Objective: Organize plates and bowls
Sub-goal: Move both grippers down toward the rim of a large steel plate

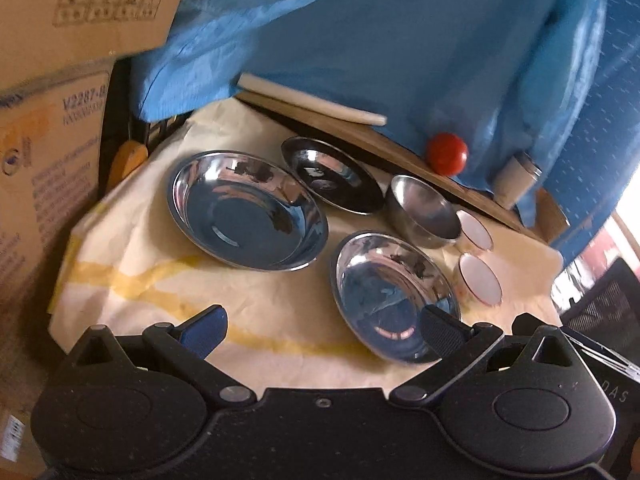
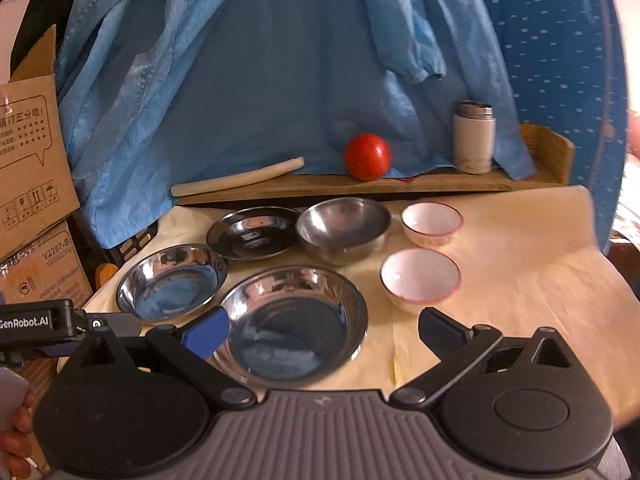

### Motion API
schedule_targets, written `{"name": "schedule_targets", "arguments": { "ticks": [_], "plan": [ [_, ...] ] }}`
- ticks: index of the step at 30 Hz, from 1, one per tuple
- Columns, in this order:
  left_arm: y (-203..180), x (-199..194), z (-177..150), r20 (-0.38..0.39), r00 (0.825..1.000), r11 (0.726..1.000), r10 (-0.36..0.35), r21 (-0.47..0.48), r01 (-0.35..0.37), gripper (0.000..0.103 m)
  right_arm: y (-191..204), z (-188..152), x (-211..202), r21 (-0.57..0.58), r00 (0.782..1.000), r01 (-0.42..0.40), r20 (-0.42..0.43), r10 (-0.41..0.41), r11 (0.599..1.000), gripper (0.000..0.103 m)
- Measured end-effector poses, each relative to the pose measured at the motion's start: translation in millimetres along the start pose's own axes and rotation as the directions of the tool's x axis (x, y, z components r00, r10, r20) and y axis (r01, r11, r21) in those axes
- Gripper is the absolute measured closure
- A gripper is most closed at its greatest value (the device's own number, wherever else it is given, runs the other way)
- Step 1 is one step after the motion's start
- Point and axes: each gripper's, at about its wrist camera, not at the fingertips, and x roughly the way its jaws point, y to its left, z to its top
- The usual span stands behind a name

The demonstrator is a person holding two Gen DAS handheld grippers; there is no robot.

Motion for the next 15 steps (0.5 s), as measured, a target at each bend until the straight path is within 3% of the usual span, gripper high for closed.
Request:
{"name": "schedule_targets", "arguments": {
  "ticks": [5, 9, 15],
  "plan": [
    [-5.7, 20.9, 12.5, -0.008, 0.992, 0.99, 0.124, -0.071, -0.124, 0.001, -14.4, 19.3, 32.1, -0.039, 0.994, -0.095, -0.05, 0.093, 0.995, 0.0],
    [-6.4, 36.2, 21.0, -0.05, 0.97, 0.958, 0.236, -0.158, -0.241, 0.001, -25.0, 33.8, 53.0, -0.072, 0.981, -0.181, -0.089, 0.174, 0.981, 0.0],
    [2.4, 42.1, 26.8, -0.04, 0.966, 0.903, 0.256, -0.346, -0.254, 0.002, -32.6, 47.9, 77.8, -0.124, 0.938, -0.328, -0.158, 0.308, 0.936, 0.0]
  ]
}}
